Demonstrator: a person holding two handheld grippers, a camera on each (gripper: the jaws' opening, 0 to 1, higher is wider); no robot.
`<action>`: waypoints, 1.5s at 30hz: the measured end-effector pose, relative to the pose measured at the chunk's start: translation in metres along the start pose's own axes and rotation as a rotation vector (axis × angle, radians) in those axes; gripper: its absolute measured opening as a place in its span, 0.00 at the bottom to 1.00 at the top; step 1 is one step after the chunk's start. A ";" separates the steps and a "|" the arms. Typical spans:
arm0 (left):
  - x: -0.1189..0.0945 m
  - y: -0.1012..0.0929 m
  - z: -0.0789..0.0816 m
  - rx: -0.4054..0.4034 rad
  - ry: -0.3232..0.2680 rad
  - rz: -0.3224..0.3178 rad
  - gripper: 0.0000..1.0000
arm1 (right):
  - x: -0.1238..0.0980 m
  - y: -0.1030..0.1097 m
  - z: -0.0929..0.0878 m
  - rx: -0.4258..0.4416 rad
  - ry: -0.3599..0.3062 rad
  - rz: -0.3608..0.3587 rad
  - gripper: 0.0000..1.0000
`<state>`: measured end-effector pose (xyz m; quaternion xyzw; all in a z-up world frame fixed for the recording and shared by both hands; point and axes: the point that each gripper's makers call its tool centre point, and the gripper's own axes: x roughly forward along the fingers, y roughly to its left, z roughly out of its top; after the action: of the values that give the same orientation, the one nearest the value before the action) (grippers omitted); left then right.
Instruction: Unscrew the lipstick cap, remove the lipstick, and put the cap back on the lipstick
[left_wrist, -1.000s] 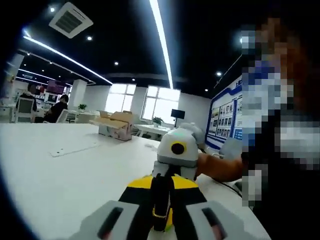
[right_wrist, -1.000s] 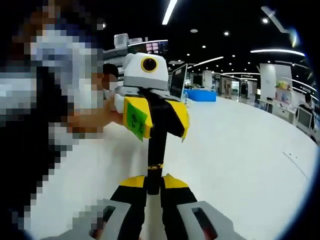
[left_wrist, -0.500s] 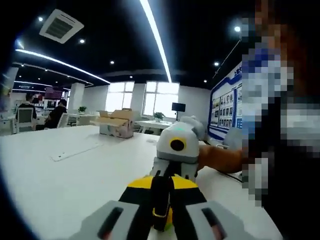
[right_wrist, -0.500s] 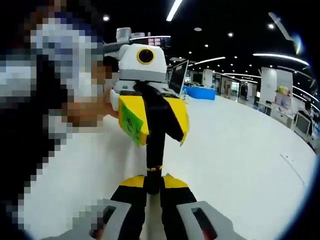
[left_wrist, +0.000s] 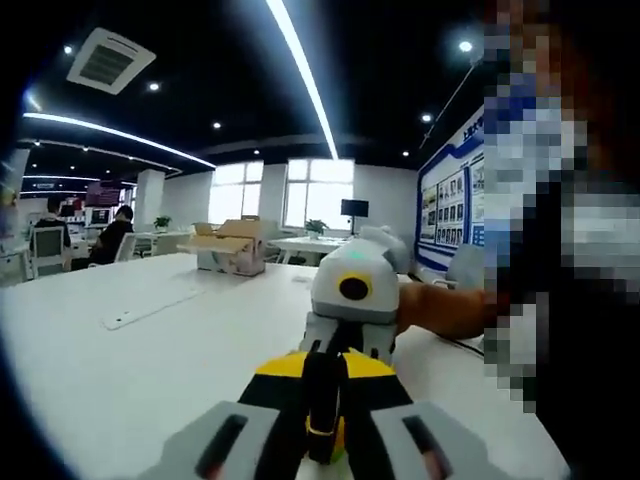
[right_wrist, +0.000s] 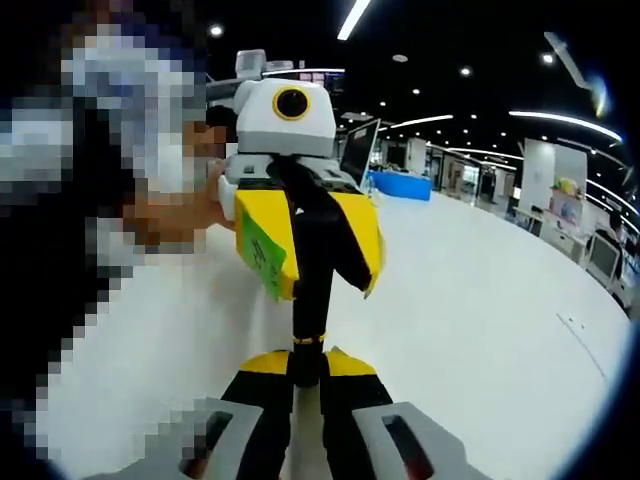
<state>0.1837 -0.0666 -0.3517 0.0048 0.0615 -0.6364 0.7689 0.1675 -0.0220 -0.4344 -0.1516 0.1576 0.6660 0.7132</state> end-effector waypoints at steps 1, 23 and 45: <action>0.000 0.000 0.000 -0.002 -0.001 0.000 0.12 | 0.000 0.000 0.000 0.002 0.000 0.000 0.09; -0.049 0.034 0.067 -0.066 -0.346 0.072 0.13 | -0.002 0.001 -0.001 0.000 0.011 -0.008 0.09; -0.047 0.071 -0.033 -0.284 -0.129 0.074 0.13 | -0.001 0.001 -0.002 0.007 0.015 -0.007 0.09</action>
<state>0.2417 -0.0045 -0.3845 -0.1426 0.1009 -0.5915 0.7871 0.1665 -0.0235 -0.4355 -0.1544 0.1646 0.6617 0.7150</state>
